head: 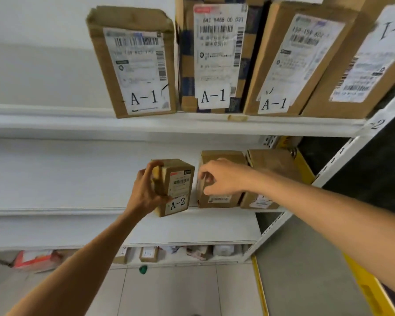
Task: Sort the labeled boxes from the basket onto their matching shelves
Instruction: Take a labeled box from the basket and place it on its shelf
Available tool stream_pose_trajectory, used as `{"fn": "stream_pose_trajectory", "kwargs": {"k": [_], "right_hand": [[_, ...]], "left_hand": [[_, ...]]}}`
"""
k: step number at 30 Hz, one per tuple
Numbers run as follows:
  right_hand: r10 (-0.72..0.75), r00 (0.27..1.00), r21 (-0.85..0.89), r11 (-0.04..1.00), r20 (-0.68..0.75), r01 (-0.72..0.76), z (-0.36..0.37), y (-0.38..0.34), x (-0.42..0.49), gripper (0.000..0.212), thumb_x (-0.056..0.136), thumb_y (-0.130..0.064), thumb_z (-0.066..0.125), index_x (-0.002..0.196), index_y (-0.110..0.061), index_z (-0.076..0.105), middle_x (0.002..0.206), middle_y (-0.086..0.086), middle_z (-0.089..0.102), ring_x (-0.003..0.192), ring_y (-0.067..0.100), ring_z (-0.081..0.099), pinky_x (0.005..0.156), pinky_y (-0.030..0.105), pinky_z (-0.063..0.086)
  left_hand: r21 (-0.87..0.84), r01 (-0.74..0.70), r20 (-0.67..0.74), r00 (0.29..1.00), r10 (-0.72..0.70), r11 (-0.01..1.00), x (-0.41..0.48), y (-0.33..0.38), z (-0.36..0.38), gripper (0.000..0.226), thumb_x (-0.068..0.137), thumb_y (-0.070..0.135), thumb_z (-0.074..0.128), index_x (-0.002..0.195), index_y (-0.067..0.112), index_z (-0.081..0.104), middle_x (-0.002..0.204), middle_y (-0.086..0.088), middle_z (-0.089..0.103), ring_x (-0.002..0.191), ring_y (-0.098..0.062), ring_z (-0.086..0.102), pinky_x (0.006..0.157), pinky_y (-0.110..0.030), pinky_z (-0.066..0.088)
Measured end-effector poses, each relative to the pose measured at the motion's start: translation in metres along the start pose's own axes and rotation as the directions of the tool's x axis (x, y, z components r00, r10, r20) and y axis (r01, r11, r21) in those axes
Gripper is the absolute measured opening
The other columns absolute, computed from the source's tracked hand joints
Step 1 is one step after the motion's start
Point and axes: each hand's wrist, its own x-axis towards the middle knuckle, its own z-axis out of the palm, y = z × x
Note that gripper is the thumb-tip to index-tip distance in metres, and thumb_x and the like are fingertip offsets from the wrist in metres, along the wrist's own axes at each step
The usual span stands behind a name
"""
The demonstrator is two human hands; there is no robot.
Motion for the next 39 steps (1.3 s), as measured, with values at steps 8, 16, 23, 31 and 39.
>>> {"fn": "stream_pose_trajectory", "kwargs": {"k": [8, 16, 23, 31, 39], "right_hand": [[-0.083, 0.997, -0.027, 0.996, -0.003, 0.083, 0.0, 0.013, 0.037, 0.037, 0.088, -0.021, 0.06, 0.124, -0.012, 0.054, 0.102, -0.006, 0.046, 0.095, 0.013, 0.046, 0.074, 0.024, 0.035], [-0.069, 0.998, -0.044, 0.997, 0.013, 0.069, 0.003, 0.024, 0.044, 0.035, 0.088, -0.021, 0.061, 0.121, -0.012, 0.055, 0.105, -0.003, 0.052, 0.097, 0.013, 0.047, 0.078, 0.028, 0.041], [-0.099, 0.992, -0.075, 0.993, -0.072, 0.094, 0.002, 0.014, 0.039, 0.035, 0.088, -0.02, 0.061, 0.122, -0.014, 0.055, 0.111, -0.001, 0.053, 0.1, 0.013, 0.047, 0.081, 0.028, 0.04], [-0.278, 0.96, -0.186, 0.946, -0.039, 0.266, 0.01, -0.082, 0.053, 0.036, 0.088, -0.025, 0.061, 0.122, -0.015, 0.055, 0.115, 0.002, 0.058, 0.095, 0.015, 0.052, 0.075, 0.028, 0.042], [-0.599, 0.78, -0.303, 0.72, 0.183, 0.624, 0.066, -0.272, 0.068, 0.039, 0.085, -0.029, 0.06, 0.12, -0.012, 0.052, 0.116, 0.009, 0.056, 0.101, 0.028, 0.057, 0.081, 0.037, 0.05]], "left_hand": [[0.089, 0.001, 0.058, 0.998, -0.007, 0.996, 0.026, -0.018, 0.024, 0.082, 0.061, 0.0, 0.083, 0.124, 0.018, 0.034, 0.13, -0.018, 0.049, 0.113, -0.036, 0.055, 0.081, -0.043, 0.057], [0.102, 0.033, 0.147, 0.988, -0.048, 0.994, 0.042, -0.024, 0.031, 0.068, 0.074, -0.005, 0.073, 0.114, 0.019, 0.023, 0.125, -0.016, 0.052, 0.101, -0.033, 0.06, 0.076, -0.04, 0.059], [0.194, 0.007, 0.218, 0.975, -0.05, 0.981, 0.041, -0.003, 0.022, 0.071, 0.074, -0.006, 0.071, 0.125, 0.017, 0.027, 0.129, -0.016, 0.05, 0.109, -0.03, 0.054, 0.083, -0.037, 0.053], [0.254, 0.192, 0.182, 0.953, -0.242, 0.948, -0.045, -0.022, -0.088, 0.052, 0.071, 0.004, 0.08, 0.117, 0.016, 0.059, 0.111, -0.007, 0.065, 0.097, -0.017, 0.061, 0.075, -0.024, 0.049], [0.417, 0.507, -0.096, 0.85, -0.519, 0.754, -0.205, -0.043, -0.237, 0.05, 0.068, 0.026, 0.082, 0.113, 0.022, 0.06, 0.104, 0.005, 0.063, 0.094, -0.016, 0.062, 0.081, -0.031, 0.052]]}}
